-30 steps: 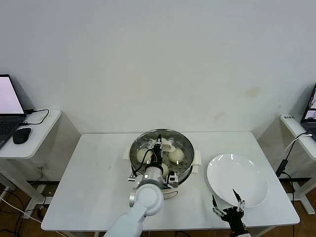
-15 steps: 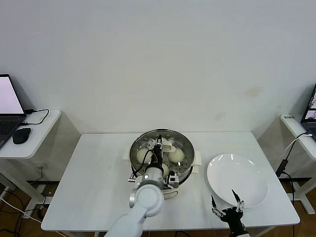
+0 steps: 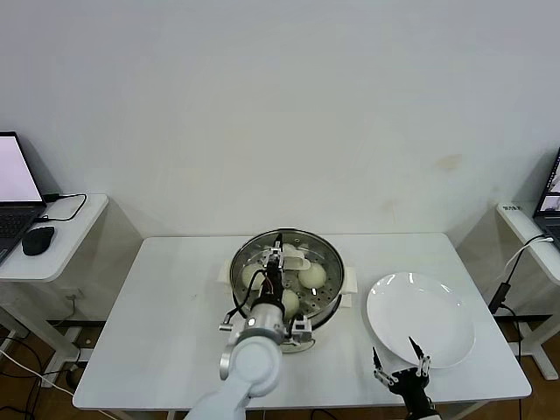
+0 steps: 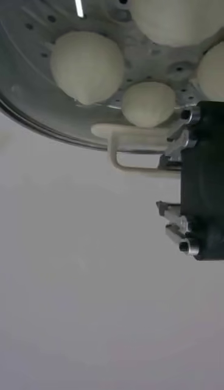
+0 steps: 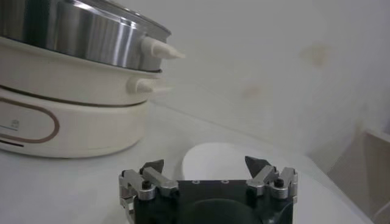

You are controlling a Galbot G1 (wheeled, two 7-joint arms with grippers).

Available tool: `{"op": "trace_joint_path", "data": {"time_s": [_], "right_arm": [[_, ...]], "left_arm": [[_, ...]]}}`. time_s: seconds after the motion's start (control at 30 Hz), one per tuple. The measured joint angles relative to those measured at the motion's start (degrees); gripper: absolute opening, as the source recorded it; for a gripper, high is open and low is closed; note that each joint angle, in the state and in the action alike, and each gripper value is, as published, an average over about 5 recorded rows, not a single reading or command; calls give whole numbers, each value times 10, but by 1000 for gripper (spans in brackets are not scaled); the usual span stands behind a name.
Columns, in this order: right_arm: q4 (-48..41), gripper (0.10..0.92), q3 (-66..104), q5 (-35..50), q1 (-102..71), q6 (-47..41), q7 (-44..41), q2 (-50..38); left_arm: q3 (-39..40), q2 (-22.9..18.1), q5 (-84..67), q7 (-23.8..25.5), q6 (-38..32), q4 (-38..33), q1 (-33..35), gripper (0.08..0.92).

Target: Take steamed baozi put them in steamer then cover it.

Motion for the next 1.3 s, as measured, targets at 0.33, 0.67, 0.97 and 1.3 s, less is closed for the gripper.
{"op": "trace_joint_path", "data": {"time_s": [0.33,0.67,0.97,1.3], "right_arm": [[3,823,-3,-1,-7,3,0,-3],[9,823,-7,6,-14,8,-1,-8],[22,823,-3,23,-35,13,-6,-21],[41,823,3,49,-64,17,-10,-28]], "left_arm": [[-29,46,-69,-41,-12,-101,78,816],[-166,86,-366,-181,-132,-186,233,823],[-284,81,-694,-255,-268,-207,380,823],[-333,70,-922,-283,-357,-188,482,823]]}}
